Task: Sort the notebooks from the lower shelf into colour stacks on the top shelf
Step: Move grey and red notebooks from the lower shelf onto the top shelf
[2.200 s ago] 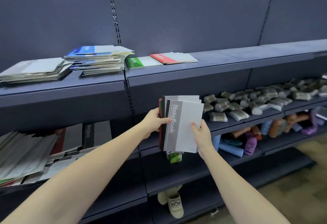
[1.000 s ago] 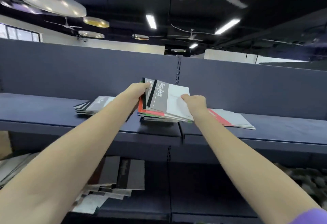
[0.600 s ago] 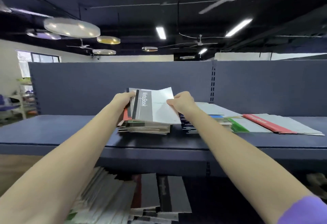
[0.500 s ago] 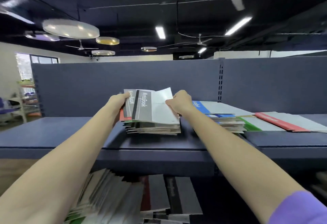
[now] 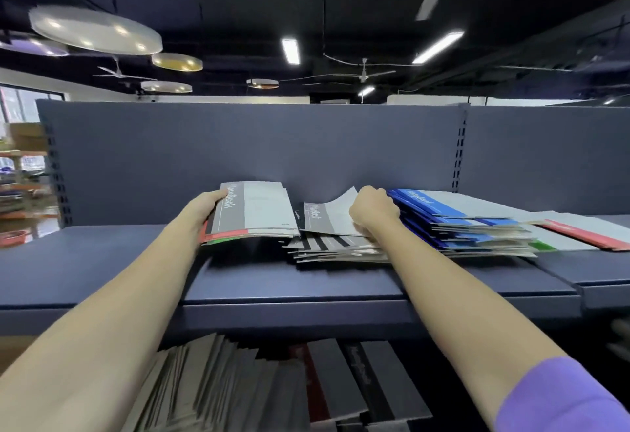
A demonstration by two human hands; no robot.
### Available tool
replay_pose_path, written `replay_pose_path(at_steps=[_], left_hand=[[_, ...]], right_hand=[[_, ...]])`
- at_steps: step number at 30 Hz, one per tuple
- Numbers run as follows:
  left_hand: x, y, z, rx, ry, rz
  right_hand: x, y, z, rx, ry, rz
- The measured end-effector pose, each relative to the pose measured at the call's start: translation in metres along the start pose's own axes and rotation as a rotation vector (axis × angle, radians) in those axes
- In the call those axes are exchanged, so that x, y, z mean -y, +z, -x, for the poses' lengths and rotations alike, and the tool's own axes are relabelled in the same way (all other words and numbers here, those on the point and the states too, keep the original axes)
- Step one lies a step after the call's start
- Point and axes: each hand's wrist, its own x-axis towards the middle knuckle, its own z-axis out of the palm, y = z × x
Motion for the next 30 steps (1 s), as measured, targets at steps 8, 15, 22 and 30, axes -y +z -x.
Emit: replay_pose_path(at_steps=[8, 15, 22, 30], left_hand=[[-0.002, 0.004, -0.006, 0.028, 0.022, 0.128], [0.004, 0.015, -0.005, 0.009, 0.067, 0.139], [0.005, 0.021, -0.005, 0.007, 0.066, 0.232], [0.008, 0.007, -0.011, -0.04, 0.059, 0.237]], right_hand=[[0.05, 0.001, -0.002, 0.064, -0.169, -0.45], [0.053, 0.014, 0.011, 0.322, -0.199, -0.718], [0.041, 0.002, -0.002, 0.295, -0.032, -0.817], [0.007, 0.003, -0.01, 0.027, -0.001, -0.276]])
